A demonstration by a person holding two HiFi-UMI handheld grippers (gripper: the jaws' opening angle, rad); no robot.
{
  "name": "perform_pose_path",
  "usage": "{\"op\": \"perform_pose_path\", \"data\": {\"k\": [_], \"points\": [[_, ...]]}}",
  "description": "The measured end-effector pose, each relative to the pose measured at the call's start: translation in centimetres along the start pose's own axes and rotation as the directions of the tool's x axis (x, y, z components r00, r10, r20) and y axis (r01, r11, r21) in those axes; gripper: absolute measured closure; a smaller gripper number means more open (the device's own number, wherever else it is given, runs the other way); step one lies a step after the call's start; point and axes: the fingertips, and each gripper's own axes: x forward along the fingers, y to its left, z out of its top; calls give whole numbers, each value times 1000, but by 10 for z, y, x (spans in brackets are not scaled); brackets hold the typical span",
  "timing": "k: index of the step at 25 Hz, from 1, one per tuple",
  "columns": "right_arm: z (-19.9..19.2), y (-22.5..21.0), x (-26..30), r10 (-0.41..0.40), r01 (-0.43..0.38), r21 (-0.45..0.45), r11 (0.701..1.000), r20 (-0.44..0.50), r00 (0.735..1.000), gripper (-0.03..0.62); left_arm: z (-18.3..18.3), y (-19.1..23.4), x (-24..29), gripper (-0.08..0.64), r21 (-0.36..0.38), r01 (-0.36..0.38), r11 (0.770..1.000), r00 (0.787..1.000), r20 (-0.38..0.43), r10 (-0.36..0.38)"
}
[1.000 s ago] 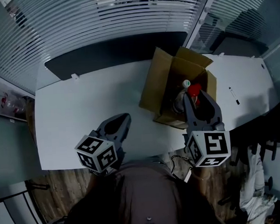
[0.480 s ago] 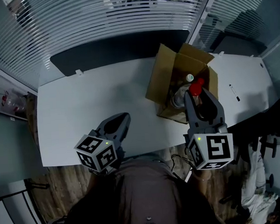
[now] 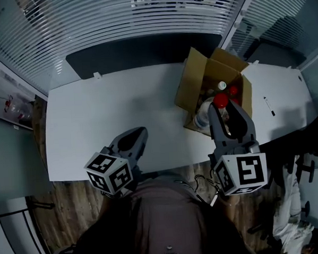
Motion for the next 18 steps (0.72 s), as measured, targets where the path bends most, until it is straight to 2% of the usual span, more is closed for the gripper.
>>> {"op": "perform_pose_path", "data": {"k": [10,18], "points": [[-2,32,9,81,-81,-7,997,-4,997,434,-1,11,-25,552,-12,-54,998,998,23,54],[-5,62,29,183,-183,-1,983,-9,983,434,1,27,-44,552,-38,-126,991,990,57,128]]}}
